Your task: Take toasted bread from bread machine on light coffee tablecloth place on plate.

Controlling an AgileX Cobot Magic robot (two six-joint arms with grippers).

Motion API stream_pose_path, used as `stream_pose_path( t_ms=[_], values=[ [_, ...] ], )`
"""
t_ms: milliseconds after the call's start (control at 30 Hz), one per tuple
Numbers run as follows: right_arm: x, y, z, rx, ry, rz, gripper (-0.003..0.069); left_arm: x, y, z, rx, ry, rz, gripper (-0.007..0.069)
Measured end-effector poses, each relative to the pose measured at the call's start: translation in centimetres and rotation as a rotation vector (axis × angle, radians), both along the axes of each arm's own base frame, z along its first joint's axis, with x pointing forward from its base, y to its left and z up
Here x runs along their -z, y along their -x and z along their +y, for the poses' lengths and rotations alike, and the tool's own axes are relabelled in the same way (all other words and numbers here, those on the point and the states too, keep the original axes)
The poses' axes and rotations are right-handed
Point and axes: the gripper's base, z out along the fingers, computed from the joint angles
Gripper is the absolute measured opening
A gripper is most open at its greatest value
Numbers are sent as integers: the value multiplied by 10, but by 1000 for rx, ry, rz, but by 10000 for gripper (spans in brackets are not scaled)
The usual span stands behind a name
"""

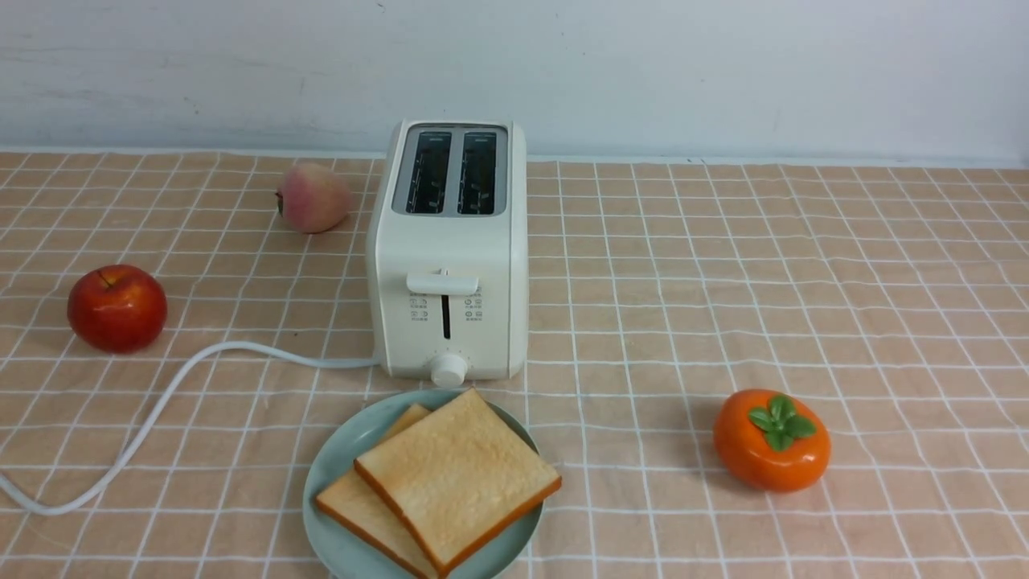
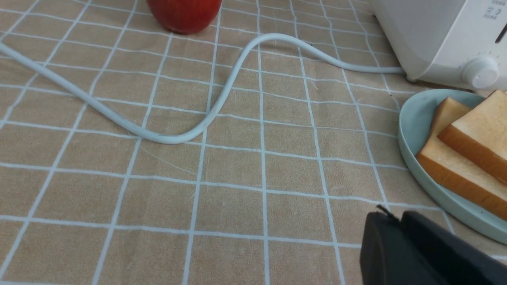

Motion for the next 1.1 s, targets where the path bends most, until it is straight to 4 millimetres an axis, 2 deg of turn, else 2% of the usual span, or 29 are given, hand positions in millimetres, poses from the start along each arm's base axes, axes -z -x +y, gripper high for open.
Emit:
stream_pose_path(
  t_ms=[167,467,733,833,933,967,1000,1033,1067,1100],
  values=[
    [-2,1,2,-28,-15,-19,80,0,0,0,0,0,0,48],
    [-7,8,18,-213,14,-86,90,0,0,0,0,0,1,56],
    [-3,8,20,-231,30,-85,97,0,0,0,0,0,1,59],
    [18,5,20,-197,50,-49,104,0,0,0,0,0,1,65],
    [48,-2,18,-86,117,-4,107,0,0,0,0,0,1,69],
    [48,-2,17,-75,123,-5,107,0,0,0,0,0,1,69],
    [73,-7,14,18,193,40,106,0,0,0,0,0,1,71],
    [75,-8,13,28,201,46,108,0,0,0,0,0,1,71],
    [103,-13,9,112,262,114,109,0,0,0,0,0,2,71],
    [106,-14,9,120,267,123,110,0,0,0,0,0,2,71]
  ],
)
